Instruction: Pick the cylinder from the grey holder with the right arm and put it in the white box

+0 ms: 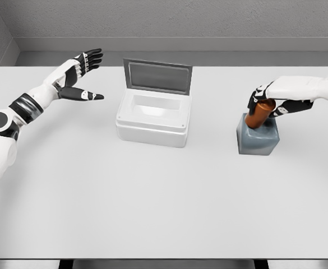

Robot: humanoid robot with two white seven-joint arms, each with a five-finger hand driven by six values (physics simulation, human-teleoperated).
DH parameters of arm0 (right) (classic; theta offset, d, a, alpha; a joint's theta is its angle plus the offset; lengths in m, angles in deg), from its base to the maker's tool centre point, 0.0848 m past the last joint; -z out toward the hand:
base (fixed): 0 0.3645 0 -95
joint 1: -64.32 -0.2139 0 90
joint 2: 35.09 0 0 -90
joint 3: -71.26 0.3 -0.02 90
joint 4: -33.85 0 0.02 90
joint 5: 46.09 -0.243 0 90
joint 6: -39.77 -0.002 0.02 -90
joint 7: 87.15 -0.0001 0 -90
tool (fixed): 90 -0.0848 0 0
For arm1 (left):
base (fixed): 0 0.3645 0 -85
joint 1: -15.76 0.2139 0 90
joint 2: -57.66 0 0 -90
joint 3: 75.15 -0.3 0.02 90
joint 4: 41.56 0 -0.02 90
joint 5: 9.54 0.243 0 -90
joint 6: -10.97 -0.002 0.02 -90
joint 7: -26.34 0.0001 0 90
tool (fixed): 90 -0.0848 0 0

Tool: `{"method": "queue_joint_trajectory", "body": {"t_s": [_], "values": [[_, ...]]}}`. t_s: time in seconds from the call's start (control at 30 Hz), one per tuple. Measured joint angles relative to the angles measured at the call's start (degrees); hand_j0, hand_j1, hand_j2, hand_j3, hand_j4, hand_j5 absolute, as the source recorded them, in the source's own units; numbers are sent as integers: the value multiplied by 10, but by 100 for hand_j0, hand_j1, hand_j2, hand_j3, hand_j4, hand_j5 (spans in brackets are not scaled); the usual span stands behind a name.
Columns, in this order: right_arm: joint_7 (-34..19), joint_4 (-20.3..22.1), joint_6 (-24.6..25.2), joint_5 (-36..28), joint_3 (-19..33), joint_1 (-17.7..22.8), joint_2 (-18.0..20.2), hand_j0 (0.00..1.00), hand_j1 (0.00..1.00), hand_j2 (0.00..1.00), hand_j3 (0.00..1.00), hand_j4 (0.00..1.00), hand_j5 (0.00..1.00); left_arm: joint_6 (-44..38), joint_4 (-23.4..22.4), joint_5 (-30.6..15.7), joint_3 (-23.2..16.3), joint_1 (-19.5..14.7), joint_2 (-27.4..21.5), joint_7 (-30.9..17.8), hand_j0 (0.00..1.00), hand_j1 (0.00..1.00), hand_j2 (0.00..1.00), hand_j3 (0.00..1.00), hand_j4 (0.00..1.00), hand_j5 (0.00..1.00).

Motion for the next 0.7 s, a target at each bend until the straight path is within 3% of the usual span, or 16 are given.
{"method": "queue_joint_trajectory", "body": {"t_s": [0.43, 0.7], "values": [[-3, 11, -3, -17, 8, -19, 8, 45, 45, 45, 45, 45, 45, -6, -1, 1, 0, 0, -4, 0, 100, 100, 100, 100, 100, 100], [-3, 48, -3, -21, 2, -35, 7, 45, 45, 45, 45, 45, 45, -6, 0, 1, 1, 5, -5, 0, 100, 100, 100, 100, 100, 100]]}}
